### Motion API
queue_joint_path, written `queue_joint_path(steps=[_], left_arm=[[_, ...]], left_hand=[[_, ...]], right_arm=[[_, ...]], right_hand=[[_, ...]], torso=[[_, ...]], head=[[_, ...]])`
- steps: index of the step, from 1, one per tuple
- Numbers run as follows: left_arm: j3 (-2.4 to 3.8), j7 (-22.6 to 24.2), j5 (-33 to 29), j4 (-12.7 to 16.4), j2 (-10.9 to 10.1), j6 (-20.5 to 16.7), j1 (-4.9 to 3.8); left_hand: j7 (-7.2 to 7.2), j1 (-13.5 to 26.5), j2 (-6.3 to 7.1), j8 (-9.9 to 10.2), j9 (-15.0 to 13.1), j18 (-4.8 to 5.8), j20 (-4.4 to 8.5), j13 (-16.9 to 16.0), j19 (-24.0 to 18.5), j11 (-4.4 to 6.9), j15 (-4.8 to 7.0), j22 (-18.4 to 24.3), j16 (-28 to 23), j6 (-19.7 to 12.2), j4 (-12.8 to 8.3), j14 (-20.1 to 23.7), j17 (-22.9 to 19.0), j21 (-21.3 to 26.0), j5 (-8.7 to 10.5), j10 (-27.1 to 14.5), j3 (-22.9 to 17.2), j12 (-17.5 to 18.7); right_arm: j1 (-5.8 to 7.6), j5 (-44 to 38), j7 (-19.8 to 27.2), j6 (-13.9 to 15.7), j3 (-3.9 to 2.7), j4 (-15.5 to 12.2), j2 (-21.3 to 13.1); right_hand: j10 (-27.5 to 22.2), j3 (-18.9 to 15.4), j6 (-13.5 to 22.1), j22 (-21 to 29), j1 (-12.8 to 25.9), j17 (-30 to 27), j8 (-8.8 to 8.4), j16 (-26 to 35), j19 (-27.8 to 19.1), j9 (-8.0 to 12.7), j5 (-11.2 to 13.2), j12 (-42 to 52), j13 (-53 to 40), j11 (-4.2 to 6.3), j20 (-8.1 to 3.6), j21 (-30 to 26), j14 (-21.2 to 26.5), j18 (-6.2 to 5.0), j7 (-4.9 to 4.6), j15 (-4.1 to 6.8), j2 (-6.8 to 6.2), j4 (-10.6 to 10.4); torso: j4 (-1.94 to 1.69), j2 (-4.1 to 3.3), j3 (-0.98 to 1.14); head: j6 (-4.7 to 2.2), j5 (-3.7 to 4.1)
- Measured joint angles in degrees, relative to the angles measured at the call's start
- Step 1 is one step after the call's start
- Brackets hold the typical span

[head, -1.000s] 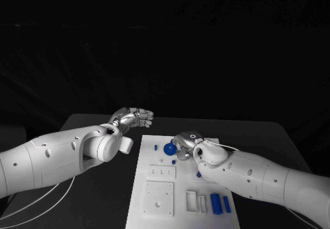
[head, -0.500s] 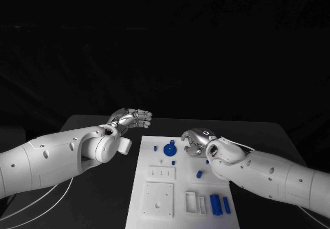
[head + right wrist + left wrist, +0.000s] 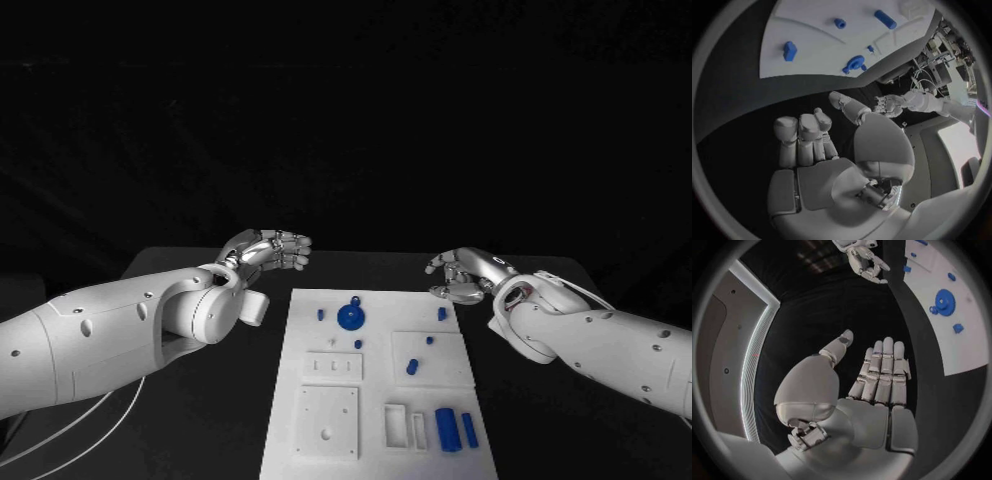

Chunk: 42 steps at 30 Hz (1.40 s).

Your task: Assemble the parts on the task board

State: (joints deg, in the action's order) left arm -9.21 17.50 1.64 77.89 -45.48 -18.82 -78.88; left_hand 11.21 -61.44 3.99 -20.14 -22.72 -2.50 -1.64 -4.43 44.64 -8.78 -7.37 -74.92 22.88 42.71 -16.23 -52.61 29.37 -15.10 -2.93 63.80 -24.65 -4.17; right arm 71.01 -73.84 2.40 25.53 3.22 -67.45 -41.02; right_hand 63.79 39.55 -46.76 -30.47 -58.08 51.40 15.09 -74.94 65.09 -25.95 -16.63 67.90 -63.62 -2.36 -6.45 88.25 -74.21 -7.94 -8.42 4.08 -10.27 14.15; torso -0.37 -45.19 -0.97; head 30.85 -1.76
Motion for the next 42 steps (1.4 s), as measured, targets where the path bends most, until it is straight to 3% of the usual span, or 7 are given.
queue_joint_path(steps=[4, 10, 17, 24, 42], left_arm=[[0.0, 0.02, 0.0, -0.04, 0.02, 0.05, 0.0], [-0.01, 0.06, 0.0, -0.24, 0.15, 0.08, 0.02], [-0.01, 0.13, 0.0, -0.43, 0.34, 0.13, 0.11], [-0.03, 0.19, 0.0, -0.5, 0.4, 0.2, 0.31], [-0.04, 0.22, 0.0, -0.49, 0.38, 0.35, 0.38]], left_hand=[[-0.18, 0.0, 0.0, 0.0, 0.0, 0.01, 0.0, -0.1, 0.0, 0.29, 0.0, 0.0, 0.0, 0.18, 0.0, 0.0, 0.05, -0.19, 0.0, 0.29, 0.0, -0.33], [-0.18, 0.0, 0.0, 0.0, 0.0, 0.01, 0.0, -0.1, 0.0, 0.1, 0.0, 0.01, 0.0, 0.18, 0.0, 0.0, 0.05, -0.19, 0.0, 0.49, 0.0, -0.33], [-0.18, 0.0, 0.0, 0.0, 0.0, 0.02, 0.0, -0.09, 0.0, 0.1, 0.0, 0.01, 0.0, 0.18, 0.0, 0.0, 0.04, -0.19, 0.0, 0.48, 0.0, -0.33], [-0.18, 0.0, 0.0, 0.0, 0.0, 0.02, 0.0, -0.09, 0.0, 0.1, 0.0, 0.01, 0.0, 0.18, 0.0, 0.0, 0.04, -0.19, 0.0, 0.48, 0.0, -0.33], [-0.18, 0.0, 0.0, 0.0, 0.0, 0.03, 0.0, -0.08, 0.0, 0.1, 0.0, 0.02, 0.0, 0.18, 0.0, 0.0, 0.08, -0.19, 0.0, 0.48, 0.0, -0.33]], right_arm=[[-0.28, 2.7, 2.28, -1.57, -0.01, 2.5, -0.7], [-1.73, 4.52, 4.44, -3.77, 0.04, 5.13, -1.01], [-2.98, 5.86, 5.57, -5.53, 0.02, 8.24, 1.09], [-4.68, 6.4, 6.24, -6.26, 0.04, 11.43, 3.09], [-6.05, 6.81, 6.59, -6.98, 0.02, 15.12, 5.62]], right_hand=[[-0.28, -2.45, -0.18, -0.29, 0.0, 0.12, 0.0, 0.22, -0.45, 0.0, 1.76, 0.22, 0.08, 0.15, -0.18, 0.0, 0.0, 0.01, 0.16, 0.0, 0.0, 1.32], [-0.43, -4.23, -0.18, -0.56, 0.0, 0.26, 0.0, 0.22, -0.75, 0.01, 1.76, 0.21, 0.14, 0.0, -0.11, 0.01, 0.0, 0.01, 0.15, 0.0, 0.0, 2.28], [-0.77, -5.95, -0.04, -0.82, -0.34, 0.43, 0.0, 0.44, -1.09, 0.15, 2.57, 0.21, 0.21, 0.07, -0.04, -0.21, 0.0, 0.01, 0.01, 0.01, 0.05, 2.44], [-1.03, -6.41, 0.21, -0.97, -0.91, 0.54, -0.23, 0.44, -1.29, 0.25, 2.87, 0.21, 0.21, -0.19, -0.04, -0.21, 0.01, 0.02, -0.24, 0.0, 0.32, 2.44], [-1.04, -6.97, 0.21, -1.16, -1.46, 0.73, -0.23, 0.44, -1.35, 0.3, 2.87, 0.43, 0.25, -0.2, 0.08, -0.41, 0.21, 0.03, -0.25, -0.19, 0.87, 2.21]], torso=[[0.4, 0.21, 0.3], [0.85, 0.54, 0.81], [1.04, 0.8, 1.2], [0.92, 0.81, 1.22], [0.9, 0.78, 1.13]], head=[[0.19, 0.36], [0.51, 0.81], [0.77, 0.7], [1.07, 1.09], [1.72, 1.0]])
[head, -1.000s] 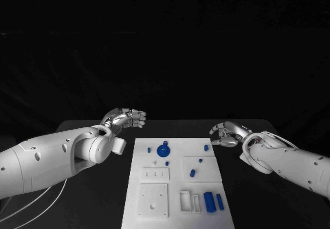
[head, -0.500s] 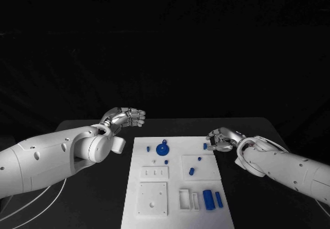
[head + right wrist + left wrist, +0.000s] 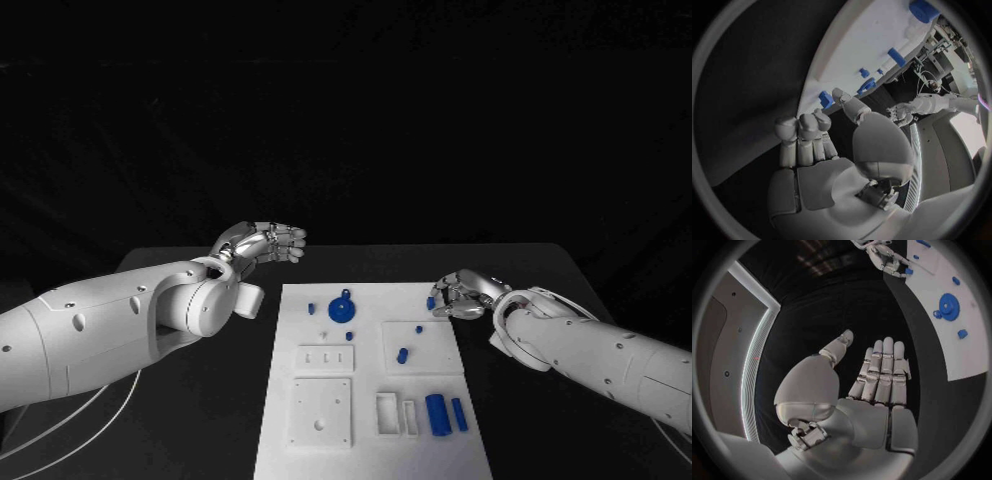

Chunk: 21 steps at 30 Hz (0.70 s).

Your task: Assemble the parts on the task board

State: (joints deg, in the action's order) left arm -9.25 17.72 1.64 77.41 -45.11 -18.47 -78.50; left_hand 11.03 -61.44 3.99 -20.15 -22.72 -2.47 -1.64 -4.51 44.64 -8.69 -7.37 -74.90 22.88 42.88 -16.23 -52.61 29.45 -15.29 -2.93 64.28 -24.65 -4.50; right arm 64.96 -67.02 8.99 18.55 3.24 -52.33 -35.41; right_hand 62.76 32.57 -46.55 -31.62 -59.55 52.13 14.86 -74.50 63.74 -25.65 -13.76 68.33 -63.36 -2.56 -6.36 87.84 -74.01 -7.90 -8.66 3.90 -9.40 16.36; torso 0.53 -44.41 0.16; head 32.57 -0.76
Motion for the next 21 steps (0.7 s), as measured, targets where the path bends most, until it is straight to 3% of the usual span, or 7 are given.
queue_joint_path(steps=[8, 15, 21], left_arm=[[0.0, 0.0, 0.0, 0.05, -0.02, 0.02, 0.0], [0.0, 0.0, 0.0, 0.05, -0.02, 0.05, 0.0], [0.0, 0.0, 0.0, 0.05, -0.07, 0.09, 0.0]], left_hand=[[0.0, 0.0, 0.0, 0.0, 0.0, 0.0, 0.0, 0.0, 0.0, 0.0, 0.0, -0.05, 0.0, 0.0, 0.0, 0.0, -0.01, 0.0, 0.0, 0.0, 0.0, 0.0], [0.0, 0.0, 0.0, 0.0, 0.0, 0.01, 0.0, 0.01, 0.0, 0.0, 0.0, -0.04, 0.0, 0.0, 0.0, 0.0, -0.01, 0.0, 0.0, 0.0, 0.0, 0.0], [0.0, 0.0, 0.0, 0.0, 0.0, 0.01, 0.0, 0.01, 0.0, 0.0, 0.0, -0.04, 0.0, 0.0, 0.0, 0.0, -0.02, 0.0, 0.0, 0.0, 0.0, 0.0]], right_arm=[[-0.39, 0.05, 0.0, -0.02, 0.01, 0.37, 0.59], [-0.38, 0.22, -0.03, 0.03, 0.01, 0.63, 0.71], [-0.37, 0.47, -0.05, 0.05, 0.0, 0.63, 0.87]], right_hand=[[0.0, 0.0, -0.22, -0.19, -0.53, 0.12, 0.0, 0.12, 0.01, -0.01, 0.85, 0.0, 0.08, 0.0, 0.02, 0.0, 0.0, 0.0, 0.22, 0.0, 0.53, 0.0], [-0.03, 1.95, -0.88, -0.5, -1.0, 0.3, 0.25, 0.23, 0.01, -0.01, 4.23, 0.23, 0.28, 0.03, 0.03, -0.26, 0.0, 0.0, 0.87, 0.0, 1.52, -0.81], [-0.2, 2.66, -1.04, -0.59, -0.87, 0.38, 0.45, 0.44, 0.01, -0.01, 4.44, 0.23, 0.3, 0.21, 0.04, -0.26, 0.0, 0.0, 1.03, 0.0, 1.65, -1.16]], torso=[[0.03, 0.02, -0.01], [0.07, 0.09, -0.01], [0.08, 0.12, -0.03]], head=[[0.19, -0.03], [0.3, -0.09], [0.33, -0.27]])
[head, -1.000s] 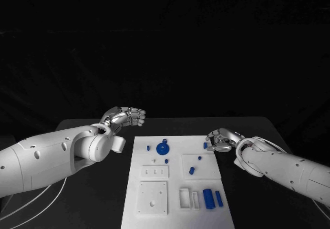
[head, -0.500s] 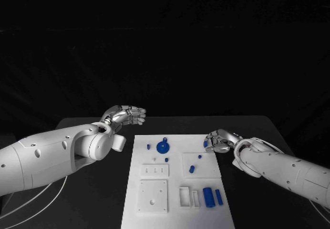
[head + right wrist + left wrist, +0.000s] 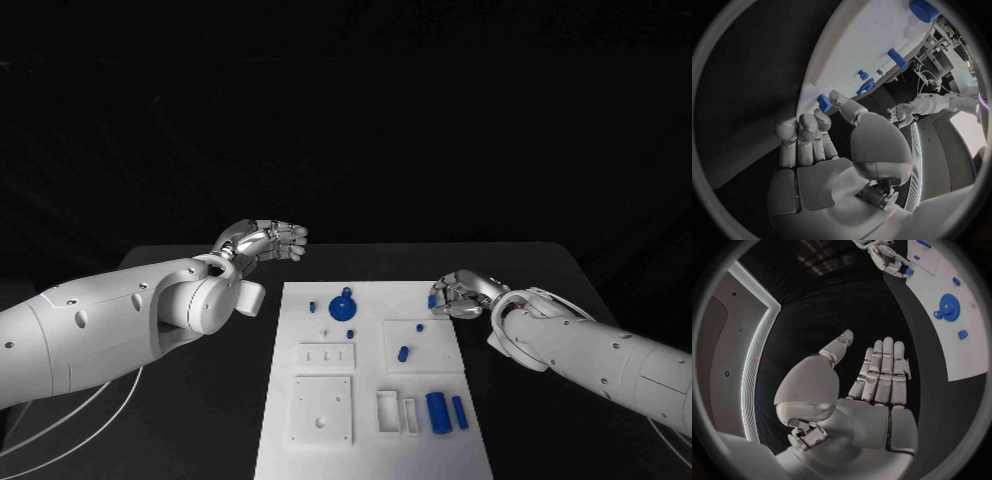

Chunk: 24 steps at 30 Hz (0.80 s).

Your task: Assemble the parts on the task board

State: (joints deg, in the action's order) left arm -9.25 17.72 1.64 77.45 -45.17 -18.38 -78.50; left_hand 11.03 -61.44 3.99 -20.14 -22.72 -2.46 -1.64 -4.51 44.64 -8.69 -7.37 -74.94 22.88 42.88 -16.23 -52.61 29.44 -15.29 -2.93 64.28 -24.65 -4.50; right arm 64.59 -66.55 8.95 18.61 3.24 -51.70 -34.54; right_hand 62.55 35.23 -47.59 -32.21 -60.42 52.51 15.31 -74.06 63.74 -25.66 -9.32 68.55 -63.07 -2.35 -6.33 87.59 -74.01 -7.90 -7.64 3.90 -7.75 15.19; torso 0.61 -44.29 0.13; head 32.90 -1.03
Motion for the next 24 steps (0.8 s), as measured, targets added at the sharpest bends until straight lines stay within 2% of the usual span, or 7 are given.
queue_joint_path(steps=[6, 9, 24], left_arm=[[0.0, -0.02, 0.0, 0.0, 0.01, 0.02, 0.0], [0.0, -0.02, 0.0, 0.0, 0.02, 0.03, 0.0], [0.0, -0.03, 0.0, 0.0, 0.0, 0.07, 0.0]], left_hand=[[0.0, 0.0, 0.0, 0.0, 0.0, 0.01, 0.0, 0.0, 0.0, 0.0, 0.0, 0.0, 0.0, 0.0, 0.0, 0.0, 0.02, 0.0, 0.0, 0.0, 0.0, 0.0], [0.0, 0.0, 0.0, 0.0, 0.0, 0.01, 0.0, 0.0, 0.0, 0.0, 0.0, 0.01, 0.0, 0.0, 0.0, 0.0, 0.05, 0.0, 0.0, 0.0, 0.0, 0.0], [0.0, 0.0, 0.0, 0.0, 0.0, 0.02, 0.0, 0.01, 0.0, 0.0, 0.0, 0.02, 0.0, 0.0, 0.0, 0.0, 0.04, 0.0, 0.0, 0.0, 0.0, 0.0]], right_arm=[[0.0, 0.13, -0.04, 0.09, 0.0, -0.03, 0.2], [0.0, 0.16, -0.07, 0.15, 0.0, -0.07, 0.32], [0.0, 0.23, -0.18, 0.42, 0.0, -0.08, 0.55]], right_hand=[[0.05, 1.67, -0.82, -0.31, 0.23, 0.16, 0.38, 0.0, 0.0, 0.06, 2.26, 0.0, 0.16, 0.05, 0.03, 0.0, -0.2, 0.0, 0.62, 0.2, 0.23, -0.3], [0.32, 2.4, -1.09, -0.45, 0.23, 0.23, 0.44, 0.0, 0.08, 0.06, 3.46, 0.0, 0.22, 0.32, 0.11, 0.0, -0.21, 0.01, 0.54, 0.21, 0.23, -0.44], [0.64, 4.72, -2.57, -0.88, -0.07, 0.46, 1.13, 0.22, 0.05, 0.04, 5.95, -0.01, 0.38, 0.67, 0.23, -0.23, -0.4, 0.01, 1.65, 0.81, 0.53, -0.92]], torso=[[0.0, 0.02, 0.0], [0.0, 0.02, 0.0], [0.0, 0.02, 0.0]], head=[[0.03, -0.05], [0.06, -0.06], [0.16, -0.19]])
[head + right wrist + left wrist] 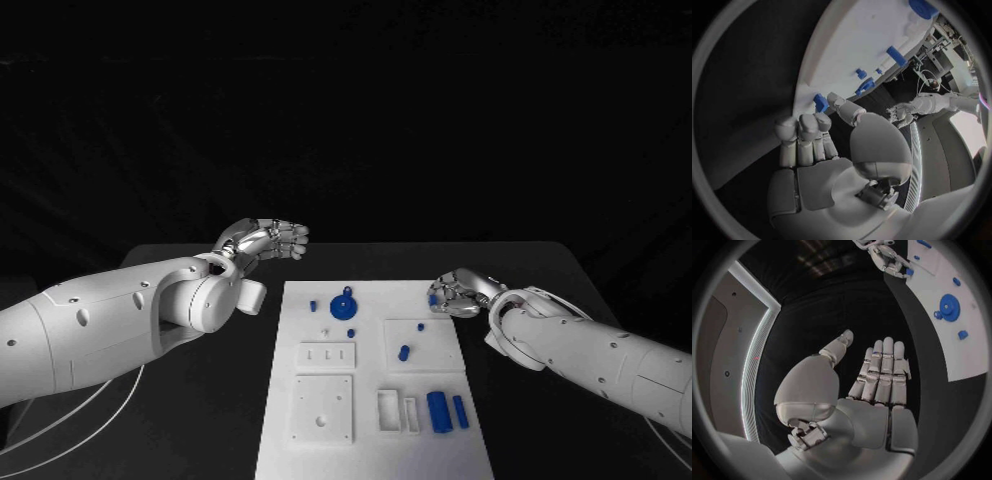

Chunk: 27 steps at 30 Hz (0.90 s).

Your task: Assemble the parts on the task board

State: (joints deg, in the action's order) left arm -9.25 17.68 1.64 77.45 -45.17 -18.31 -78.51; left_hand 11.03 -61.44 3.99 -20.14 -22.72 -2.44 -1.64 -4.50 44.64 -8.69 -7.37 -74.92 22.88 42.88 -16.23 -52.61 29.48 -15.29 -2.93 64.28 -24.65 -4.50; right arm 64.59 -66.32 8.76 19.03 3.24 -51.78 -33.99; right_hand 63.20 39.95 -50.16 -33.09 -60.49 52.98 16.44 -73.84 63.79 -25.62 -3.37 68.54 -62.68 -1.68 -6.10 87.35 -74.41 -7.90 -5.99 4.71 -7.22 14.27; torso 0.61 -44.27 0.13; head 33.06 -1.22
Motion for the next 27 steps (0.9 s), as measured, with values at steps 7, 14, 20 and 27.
queue_joint_path(steps=[7, 14, 20, 27], left_arm=[[0.0, -0.01, 0.0, 0.0, -0.02, 0.01, 0.0], [0.0, -0.01, 0.0, -0.01, -0.01, 0.02, 0.0], [0.0, -0.01, 0.0, 0.0, -0.03, 0.03, 0.0], [0.0, -0.01, 0.0, 0.02, -0.06, 0.03, 0.0]], left_hand=[[0.0, 0.0, 0.0, 0.0, 0.0, 0.01, 0.0, 0.0, 0.0, 0.0, 0.0, 0.0, -0.22, 0.0, 0.0, 0.0, -0.01, 0.0, 0.0, 0.0, 0.0, 0.0], [0.0, 0.0, 0.0, 0.0, 0.0, -0.23, 0.0, 0.0, 0.0, 0.0, 0.0, 0.01, -0.21, 0.0, 0.0, 0.0, -0.01, 0.0, 0.0, 0.0, 0.0, 0.0], [0.0, 0.0, 0.0, 0.0, 0.0, -0.62, 0.0, 0.0, 0.0, 0.0, 0.0, 0.02, -0.22, 0.0, 0.0, 0.0, -0.01, 0.0, 0.0, 0.0, 0.0, 0.0], [0.0, 0.0, 0.0, 0.0, 0.0, -0.61, 0.0, 0.0, 0.0, 0.0, 0.0, -0.03, -0.21, 0.0, 0.0, 0.0, 0.04, 0.0, 0.0, 0.0, 0.0, 0.0]], right_arm=[[0.0, 0.0, -0.12, 0.33, 0.0, 0.03, 0.03], [0.0, -0.15, -0.36, 0.7, 0.0, 0.07, 0.08], [0.0, -0.37, -0.5, 0.99, 0.0, 0.17, 0.17], [-0.02, -1.09, -0.63, 1.7, 0.01, 0.31, 0.39]], right_hand=[[-0.1, 1.11, -0.77, -0.24, -0.25, 0.14, 0.65, 0.23, 0.07, -0.28, 0.04, 0.0, 0.07, 0.48, 0.07, 0.0, -0.02, 0.0, 0.76, 0.44, 0.24, -0.32], [-0.01, 2.13, -3.55, -0.41, -0.4, 0.22, 1.42, 0.28, 0.07, -0.5, 0.27, 0.01, 0.13, 0.98, 0.08, -0.16, -0.09, 0.0, 0.17, 0.92, 0.38, -0.28], [0.11, 2.48, -3.55, -0.49, -0.55, 0.28, 1.42, 0.27, 0.07, -0.62, 0.27, 0.01, 0.12, 1.09, 0.09, -0.16, -0.09, 0.0, 0.17, 0.92, 0.52, -0.14], [0.19, 2.95, -4.36, -0.66, -0.55, 0.42, 2.18, 0.28, 0.16, -0.95, 0.28, 0.0, 0.18, 1.59, 0.18, -0.16, -0.11, 0.0, 0.98, 1.34, 0.51, -0.15]], torso=[[0.0, 0.0, 0.01], [0.0, 0.0, 0.01], [0.0, 0.0, 0.03], [0.0, -0.01, 0.03]], head=[[0.03, 0.0], [0.04, 0.08], [0.1, 0.13], [0.15, 0.14]])
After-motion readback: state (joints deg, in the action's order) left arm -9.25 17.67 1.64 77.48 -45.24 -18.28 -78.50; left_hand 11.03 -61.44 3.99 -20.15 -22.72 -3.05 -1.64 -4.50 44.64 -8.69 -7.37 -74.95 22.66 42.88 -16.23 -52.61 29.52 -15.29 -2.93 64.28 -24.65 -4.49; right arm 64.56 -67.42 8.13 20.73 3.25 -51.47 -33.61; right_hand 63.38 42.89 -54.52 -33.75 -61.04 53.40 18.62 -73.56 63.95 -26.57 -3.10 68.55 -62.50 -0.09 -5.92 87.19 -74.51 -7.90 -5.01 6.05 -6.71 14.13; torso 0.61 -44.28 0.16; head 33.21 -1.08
